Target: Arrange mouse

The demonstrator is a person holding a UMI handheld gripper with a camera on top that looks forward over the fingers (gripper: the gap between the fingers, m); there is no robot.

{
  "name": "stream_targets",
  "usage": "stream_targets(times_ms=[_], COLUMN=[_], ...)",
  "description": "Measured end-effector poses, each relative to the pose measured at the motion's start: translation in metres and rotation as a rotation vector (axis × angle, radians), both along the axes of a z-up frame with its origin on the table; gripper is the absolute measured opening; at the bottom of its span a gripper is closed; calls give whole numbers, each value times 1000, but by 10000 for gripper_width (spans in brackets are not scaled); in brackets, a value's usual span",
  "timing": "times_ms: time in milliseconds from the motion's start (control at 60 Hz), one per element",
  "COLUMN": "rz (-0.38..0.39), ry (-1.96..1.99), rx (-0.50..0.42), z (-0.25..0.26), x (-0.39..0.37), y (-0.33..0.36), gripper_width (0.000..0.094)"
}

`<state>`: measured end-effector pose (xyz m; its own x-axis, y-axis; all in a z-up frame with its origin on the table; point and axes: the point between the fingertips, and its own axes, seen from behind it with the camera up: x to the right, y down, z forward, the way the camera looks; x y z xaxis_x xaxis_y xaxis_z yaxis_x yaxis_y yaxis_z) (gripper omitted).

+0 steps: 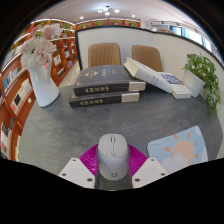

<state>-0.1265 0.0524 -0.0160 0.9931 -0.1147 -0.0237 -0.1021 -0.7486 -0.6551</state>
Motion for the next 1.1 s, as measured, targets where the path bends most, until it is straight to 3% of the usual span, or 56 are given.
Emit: stream_targets(times_ms=[150,267,400,550,683,850,1100], rz=[68,131,154,141,103,80,94], ry=[9,-48,-115,-122,-122,-118,-45], rx=[-16,108,270,364,332,166,-38], z=[25,112,219,280,257,153,21], x=[-3,14,55,115,174,217,208], y=[1,13,21,13,-2,-34,-76], gripper_width=[367,366,366,366,363,362,364])
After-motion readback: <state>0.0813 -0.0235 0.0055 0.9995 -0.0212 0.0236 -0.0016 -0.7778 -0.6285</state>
